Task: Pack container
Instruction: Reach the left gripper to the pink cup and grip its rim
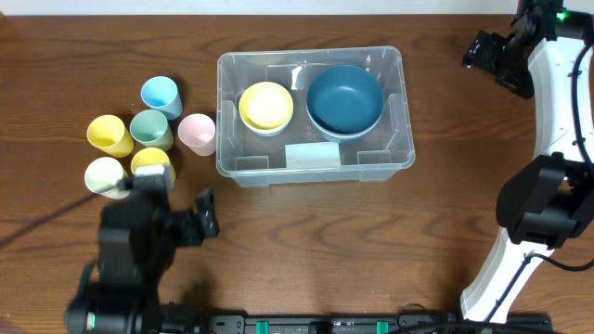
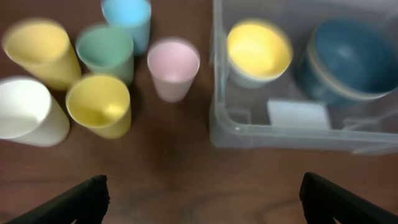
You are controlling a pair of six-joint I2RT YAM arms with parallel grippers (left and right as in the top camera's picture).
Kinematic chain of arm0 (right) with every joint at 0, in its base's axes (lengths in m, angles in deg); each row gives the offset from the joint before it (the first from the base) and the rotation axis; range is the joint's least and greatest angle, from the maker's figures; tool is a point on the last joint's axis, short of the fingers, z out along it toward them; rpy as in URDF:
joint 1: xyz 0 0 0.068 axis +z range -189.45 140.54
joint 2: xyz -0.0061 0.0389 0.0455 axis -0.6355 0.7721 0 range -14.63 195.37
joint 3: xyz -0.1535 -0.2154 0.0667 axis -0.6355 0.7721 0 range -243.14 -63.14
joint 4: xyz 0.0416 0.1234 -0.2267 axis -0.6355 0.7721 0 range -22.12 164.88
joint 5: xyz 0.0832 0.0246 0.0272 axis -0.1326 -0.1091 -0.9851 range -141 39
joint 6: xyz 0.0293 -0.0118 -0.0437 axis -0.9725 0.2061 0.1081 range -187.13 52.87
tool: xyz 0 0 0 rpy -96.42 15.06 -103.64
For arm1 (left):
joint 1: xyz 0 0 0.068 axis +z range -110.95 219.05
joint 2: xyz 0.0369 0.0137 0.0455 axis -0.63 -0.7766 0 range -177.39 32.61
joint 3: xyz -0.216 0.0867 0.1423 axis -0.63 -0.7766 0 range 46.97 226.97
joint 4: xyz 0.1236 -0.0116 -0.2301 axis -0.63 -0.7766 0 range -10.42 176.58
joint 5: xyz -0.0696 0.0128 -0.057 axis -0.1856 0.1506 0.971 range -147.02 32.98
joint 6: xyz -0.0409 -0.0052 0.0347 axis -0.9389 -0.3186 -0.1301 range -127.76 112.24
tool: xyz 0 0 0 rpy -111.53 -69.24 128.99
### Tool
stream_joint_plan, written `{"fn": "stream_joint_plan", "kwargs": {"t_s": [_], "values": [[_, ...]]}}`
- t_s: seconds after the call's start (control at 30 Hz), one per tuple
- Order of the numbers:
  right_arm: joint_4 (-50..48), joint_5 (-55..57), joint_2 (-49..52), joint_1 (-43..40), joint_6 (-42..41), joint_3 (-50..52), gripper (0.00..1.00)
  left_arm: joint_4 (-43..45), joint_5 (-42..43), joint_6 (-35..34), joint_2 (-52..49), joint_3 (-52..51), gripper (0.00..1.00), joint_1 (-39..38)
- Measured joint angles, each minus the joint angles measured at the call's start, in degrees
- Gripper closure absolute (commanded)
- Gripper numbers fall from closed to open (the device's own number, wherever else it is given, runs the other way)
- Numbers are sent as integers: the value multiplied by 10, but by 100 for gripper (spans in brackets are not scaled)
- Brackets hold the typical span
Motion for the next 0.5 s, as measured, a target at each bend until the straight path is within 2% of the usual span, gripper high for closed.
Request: {"fn": "stream_joint_plan", "kwargs": {"t_s": [0.23, 0.5], "values": [[0, 0, 0, 0, 0, 0, 1, -53, 28, 13, -209, 125, 2, 0], [0, 0, 0, 0, 0, 0, 1, -72, 60, 18, -281, 143, 2, 0]]}}
